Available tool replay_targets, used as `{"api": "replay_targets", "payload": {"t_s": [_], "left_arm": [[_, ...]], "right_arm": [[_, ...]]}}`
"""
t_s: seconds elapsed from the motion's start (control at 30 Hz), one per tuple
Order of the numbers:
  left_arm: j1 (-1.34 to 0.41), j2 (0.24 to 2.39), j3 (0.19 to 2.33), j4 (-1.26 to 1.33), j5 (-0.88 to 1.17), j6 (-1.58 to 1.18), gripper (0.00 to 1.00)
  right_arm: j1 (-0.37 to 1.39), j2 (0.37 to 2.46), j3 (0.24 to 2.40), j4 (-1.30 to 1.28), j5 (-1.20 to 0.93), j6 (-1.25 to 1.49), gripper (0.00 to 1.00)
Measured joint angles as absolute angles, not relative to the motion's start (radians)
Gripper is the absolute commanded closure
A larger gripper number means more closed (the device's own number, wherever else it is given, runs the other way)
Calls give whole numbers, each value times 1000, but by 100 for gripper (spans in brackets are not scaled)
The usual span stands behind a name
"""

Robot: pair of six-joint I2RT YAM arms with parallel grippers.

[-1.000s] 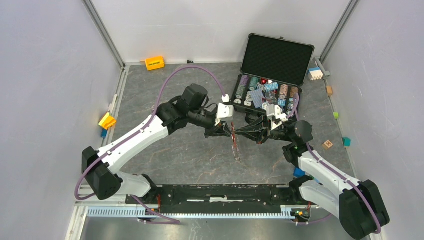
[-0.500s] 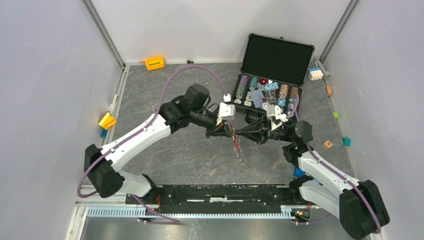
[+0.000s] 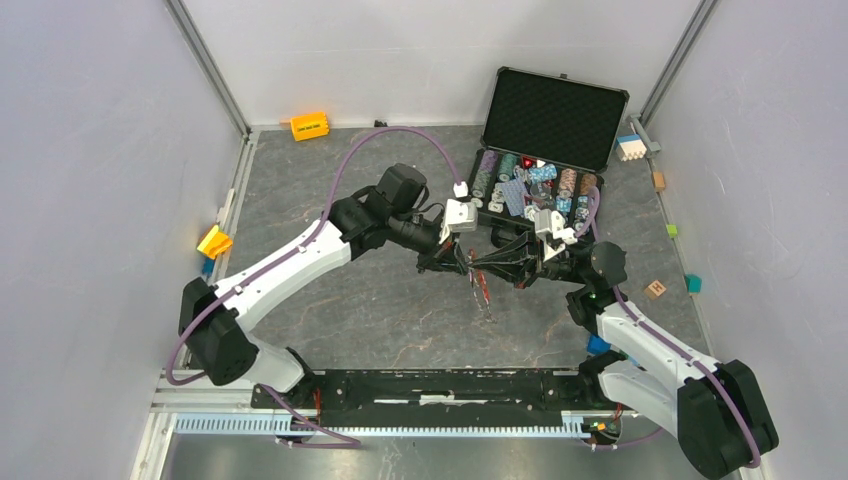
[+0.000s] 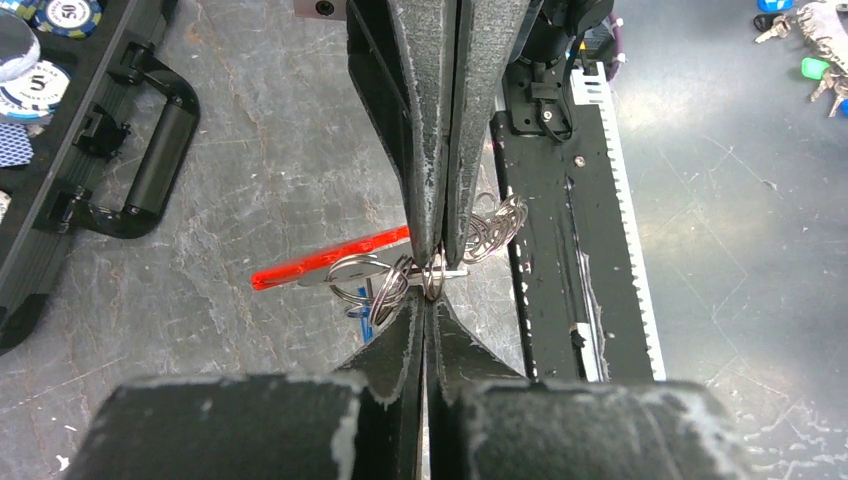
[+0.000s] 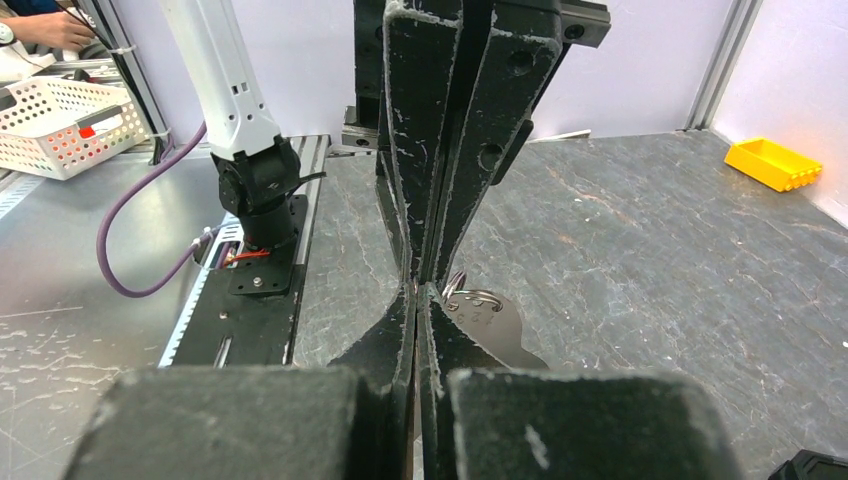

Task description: Put the keys on the keyring

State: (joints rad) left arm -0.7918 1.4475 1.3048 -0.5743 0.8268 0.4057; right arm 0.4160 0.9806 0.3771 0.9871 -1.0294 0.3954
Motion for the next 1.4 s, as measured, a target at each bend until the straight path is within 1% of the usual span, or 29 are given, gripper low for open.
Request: {"api": "replay_targets", "payload": {"t_s": [0.37, 0.63, 0.93, 1.3, 1.4], "left_arm": [[-785, 1480, 1333, -602, 861, 392, 94], [-780, 1509, 1369, -628, 874, 391, 84], [-778, 1543, 1404, -635, 874, 389, 81], [-775, 1553, 1434, -659, 864, 385, 68], [-775, 1553, 1442, -670, 854, 392, 63]], "right_arm": [[411, 981, 369, 998, -1029, 395, 100], [410, 981, 369, 1022, -1029, 396, 100], [410, 981, 369, 1039, -1030, 396, 100], [410, 980, 369, 1055, -1030, 395, 100], [410, 976, 369, 1053, -1029, 388, 100]]}}
